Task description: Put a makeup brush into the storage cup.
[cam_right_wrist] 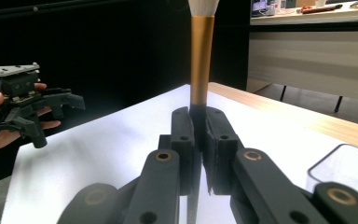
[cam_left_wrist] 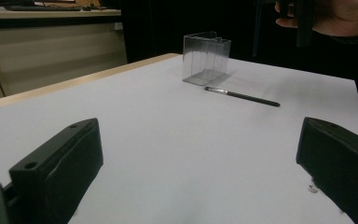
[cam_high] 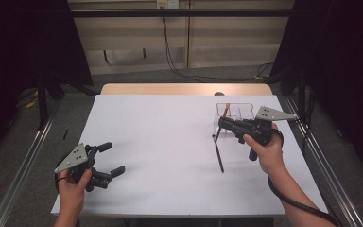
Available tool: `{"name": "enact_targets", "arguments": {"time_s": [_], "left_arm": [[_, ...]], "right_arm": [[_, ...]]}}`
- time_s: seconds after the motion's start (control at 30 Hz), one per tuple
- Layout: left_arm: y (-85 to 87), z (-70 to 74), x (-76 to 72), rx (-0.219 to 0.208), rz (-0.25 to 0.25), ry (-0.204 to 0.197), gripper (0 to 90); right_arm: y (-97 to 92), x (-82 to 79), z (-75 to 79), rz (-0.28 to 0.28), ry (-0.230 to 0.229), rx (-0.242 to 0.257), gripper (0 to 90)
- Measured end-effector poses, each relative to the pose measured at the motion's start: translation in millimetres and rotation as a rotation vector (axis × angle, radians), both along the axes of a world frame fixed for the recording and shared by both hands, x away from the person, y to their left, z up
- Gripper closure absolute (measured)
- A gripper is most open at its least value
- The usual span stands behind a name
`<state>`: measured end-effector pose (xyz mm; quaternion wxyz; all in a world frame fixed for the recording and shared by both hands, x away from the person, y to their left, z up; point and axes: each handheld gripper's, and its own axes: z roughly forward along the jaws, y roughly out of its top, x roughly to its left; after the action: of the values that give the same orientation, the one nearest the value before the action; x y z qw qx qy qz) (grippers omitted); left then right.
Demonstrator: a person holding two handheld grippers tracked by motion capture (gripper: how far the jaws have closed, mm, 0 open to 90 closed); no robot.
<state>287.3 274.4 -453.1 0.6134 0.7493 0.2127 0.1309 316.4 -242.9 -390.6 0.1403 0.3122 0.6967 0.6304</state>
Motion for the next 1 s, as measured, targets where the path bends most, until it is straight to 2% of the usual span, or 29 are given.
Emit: {"name": "enact_targets", "arguments": {"time_s": [0.37,1.0], "left_arm": [[-0.6,0.4,-0.4,-0.013,-0.004,0.002,0.4],[-1.2,0.8,-0.6,-0.003,-0.013,-0.001,0.4]], "right_arm": [[-11.3,11.6,10.9,-0.034,-0.012,-0.011,83.5],[-25.8,28.2,26.9,-0.089,-0.028,-0.022,83.4]]}}
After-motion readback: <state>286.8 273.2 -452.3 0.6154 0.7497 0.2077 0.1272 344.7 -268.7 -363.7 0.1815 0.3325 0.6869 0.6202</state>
